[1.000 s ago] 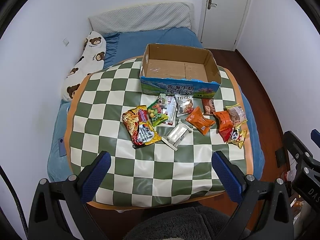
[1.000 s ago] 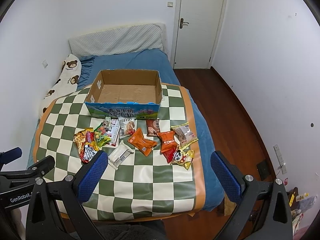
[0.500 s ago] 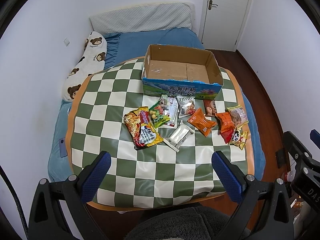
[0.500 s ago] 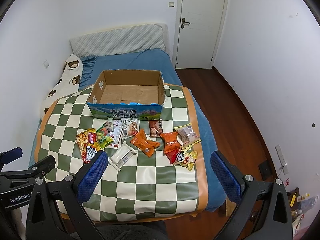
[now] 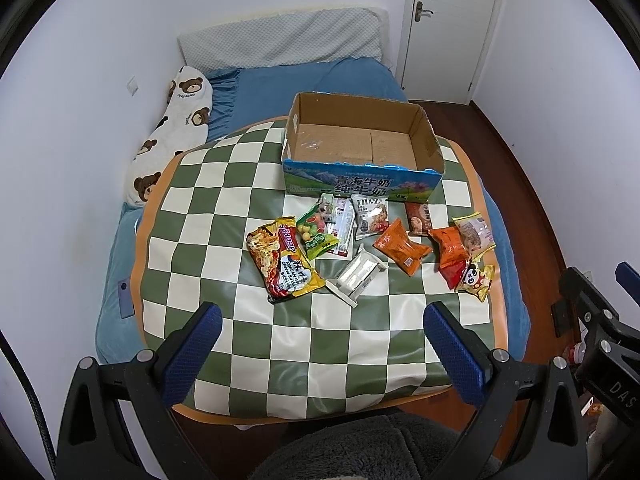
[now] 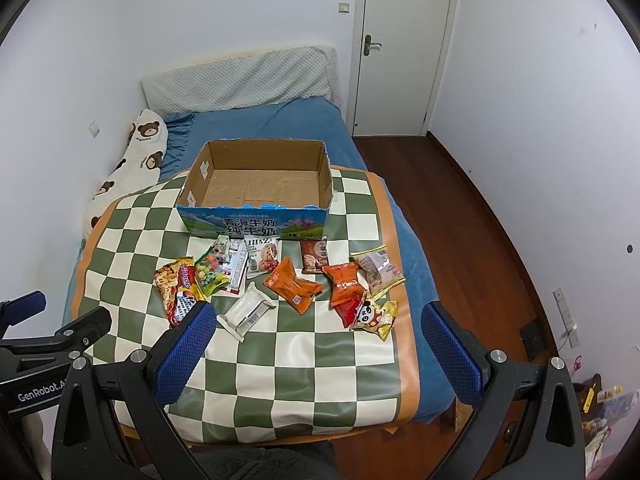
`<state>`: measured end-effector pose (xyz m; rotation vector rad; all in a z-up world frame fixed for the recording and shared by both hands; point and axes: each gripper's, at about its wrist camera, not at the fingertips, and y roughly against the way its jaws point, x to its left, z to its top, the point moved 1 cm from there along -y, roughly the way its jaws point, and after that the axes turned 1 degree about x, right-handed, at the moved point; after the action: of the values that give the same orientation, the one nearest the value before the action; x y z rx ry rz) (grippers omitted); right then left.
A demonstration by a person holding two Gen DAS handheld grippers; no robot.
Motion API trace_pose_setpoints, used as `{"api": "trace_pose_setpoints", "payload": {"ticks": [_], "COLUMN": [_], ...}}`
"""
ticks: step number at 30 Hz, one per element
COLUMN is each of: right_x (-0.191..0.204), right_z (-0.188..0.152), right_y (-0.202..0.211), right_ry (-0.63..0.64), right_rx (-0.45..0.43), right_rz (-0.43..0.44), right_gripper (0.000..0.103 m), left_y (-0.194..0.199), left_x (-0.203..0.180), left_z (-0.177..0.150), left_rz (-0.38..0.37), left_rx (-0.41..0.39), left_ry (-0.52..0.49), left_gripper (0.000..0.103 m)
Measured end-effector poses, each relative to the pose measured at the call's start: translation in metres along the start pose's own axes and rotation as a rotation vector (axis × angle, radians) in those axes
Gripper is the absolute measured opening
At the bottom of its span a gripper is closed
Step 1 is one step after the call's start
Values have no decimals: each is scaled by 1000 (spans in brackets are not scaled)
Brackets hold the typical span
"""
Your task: Organize snacks
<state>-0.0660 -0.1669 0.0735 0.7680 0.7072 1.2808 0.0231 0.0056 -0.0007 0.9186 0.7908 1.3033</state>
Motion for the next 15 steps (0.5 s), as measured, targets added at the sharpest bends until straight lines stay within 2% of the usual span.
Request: {"api": "trace_pose_setpoints", "payload": {"ticks": [15], "right_x": [1], "right_z": [1], "right_y": [-1], "right_ry": [-13], "right_rx": [6], "right_rz": [16], "right_gripper": [103], "left_y": [2], "left_x": [-6], "left_z": [1], "left_rz": [2], "left_rx": [-4], "left_ry": [-1], "left_gripper": [103]}}
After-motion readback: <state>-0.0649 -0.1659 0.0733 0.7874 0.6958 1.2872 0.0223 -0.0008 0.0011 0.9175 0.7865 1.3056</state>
